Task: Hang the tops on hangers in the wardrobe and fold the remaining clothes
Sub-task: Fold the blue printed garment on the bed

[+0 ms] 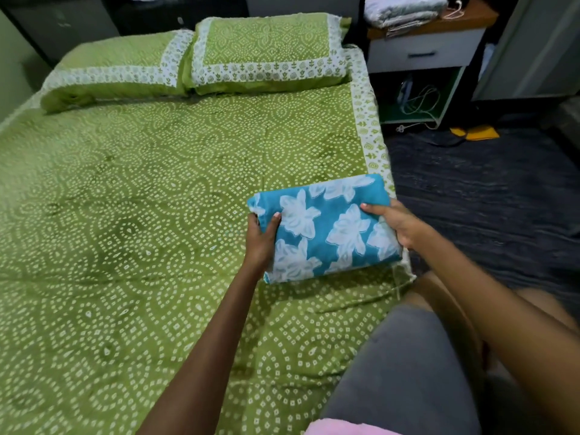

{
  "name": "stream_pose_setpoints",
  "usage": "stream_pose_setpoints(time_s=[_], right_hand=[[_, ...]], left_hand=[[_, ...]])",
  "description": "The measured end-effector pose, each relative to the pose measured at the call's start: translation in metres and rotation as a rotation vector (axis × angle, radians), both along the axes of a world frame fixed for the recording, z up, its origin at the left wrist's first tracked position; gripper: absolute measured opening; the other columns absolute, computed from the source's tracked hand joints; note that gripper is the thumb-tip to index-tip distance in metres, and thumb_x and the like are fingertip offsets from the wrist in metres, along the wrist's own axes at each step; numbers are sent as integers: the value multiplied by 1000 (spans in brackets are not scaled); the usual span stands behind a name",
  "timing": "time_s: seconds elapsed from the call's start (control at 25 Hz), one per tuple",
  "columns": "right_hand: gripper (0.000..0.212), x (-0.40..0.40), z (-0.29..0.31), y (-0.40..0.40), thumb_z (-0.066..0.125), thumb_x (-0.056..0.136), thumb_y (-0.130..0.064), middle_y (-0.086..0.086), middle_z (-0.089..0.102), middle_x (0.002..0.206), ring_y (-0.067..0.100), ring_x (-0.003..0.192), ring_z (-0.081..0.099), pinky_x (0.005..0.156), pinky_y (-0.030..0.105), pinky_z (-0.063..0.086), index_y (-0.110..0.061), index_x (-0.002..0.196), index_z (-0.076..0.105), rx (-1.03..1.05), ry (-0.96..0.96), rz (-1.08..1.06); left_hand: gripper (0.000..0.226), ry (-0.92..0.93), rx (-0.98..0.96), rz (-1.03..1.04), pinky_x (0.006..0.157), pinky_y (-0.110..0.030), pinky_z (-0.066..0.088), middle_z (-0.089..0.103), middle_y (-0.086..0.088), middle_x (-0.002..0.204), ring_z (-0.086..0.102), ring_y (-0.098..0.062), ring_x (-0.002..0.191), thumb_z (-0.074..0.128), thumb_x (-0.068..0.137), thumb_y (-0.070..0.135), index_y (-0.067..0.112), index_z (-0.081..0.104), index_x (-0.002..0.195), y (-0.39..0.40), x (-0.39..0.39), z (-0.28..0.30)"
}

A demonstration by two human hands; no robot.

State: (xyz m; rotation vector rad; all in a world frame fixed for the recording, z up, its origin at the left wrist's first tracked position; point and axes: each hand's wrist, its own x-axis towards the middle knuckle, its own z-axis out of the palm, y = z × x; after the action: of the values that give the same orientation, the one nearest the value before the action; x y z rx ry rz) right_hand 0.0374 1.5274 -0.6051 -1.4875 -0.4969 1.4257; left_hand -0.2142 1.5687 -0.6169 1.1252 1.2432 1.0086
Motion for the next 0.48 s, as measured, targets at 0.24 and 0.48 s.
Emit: stream_pose_setpoints(time_s=[0.24, 0.48], right_hand=[[24, 126, 3, 10, 63, 86, -7, 3, 69, 84, 10, 59, 68, 51, 25, 55, -12, 108, 56, 86, -27, -168], [30, 272, -10, 30, 65, 85, -12, -1, 71, 78, 11, 61, 69, 53, 27, 56, -9, 114, 57, 43, -82, -248]], left_hand=[[22, 80, 128, -51, 87, -44, 53, 62, -6, 111, 62, -17, 97, 51, 96, 30, 14, 46, 110, 51, 136, -3], [5, 122, 151, -131, 81, -35, 54, 60, 8, 97, 62, -12, 89, 48, 97, 27, 24, 45, 99, 90, 289, -9]])
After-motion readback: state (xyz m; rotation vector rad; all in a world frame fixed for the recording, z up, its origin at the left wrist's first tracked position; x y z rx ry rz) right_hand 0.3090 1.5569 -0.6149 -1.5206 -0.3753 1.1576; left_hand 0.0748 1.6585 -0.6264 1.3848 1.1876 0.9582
